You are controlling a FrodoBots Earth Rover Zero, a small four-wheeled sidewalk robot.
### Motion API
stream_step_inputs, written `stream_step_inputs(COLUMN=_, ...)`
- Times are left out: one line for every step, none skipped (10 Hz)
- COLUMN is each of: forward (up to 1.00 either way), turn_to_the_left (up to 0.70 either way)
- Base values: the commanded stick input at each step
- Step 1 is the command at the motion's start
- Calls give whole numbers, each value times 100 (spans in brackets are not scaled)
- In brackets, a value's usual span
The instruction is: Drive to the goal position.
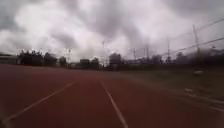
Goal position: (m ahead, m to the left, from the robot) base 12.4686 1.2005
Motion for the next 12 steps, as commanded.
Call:
stream_step_inputs(forward=100, turn_to_the_left=-21)
stream_step_inputs(forward=100, turn_to_the_left=-29)
stream_step_inputs(forward=100, turn_to_the_left=-23)
stream_step_inputs(forward=100, turn_to_the_left=0)
stream_step_inputs(forward=100, turn_to_the_left=0)
stream_step_inputs(forward=100, turn_to_the_left=0)
stream_step_inputs(forward=100, turn_to_the_left=0)
stream_step_inputs(forward=100, turn_to_the_left=0)
stream_step_inputs(forward=100, turn_to_the_left=0)
stream_step_inputs(forward=100, turn_to_the_left=0)
stream_step_inputs(forward=100, turn_to_the_left=0)
stream_step_inputs(forward=100, turn_to_the_left=0)
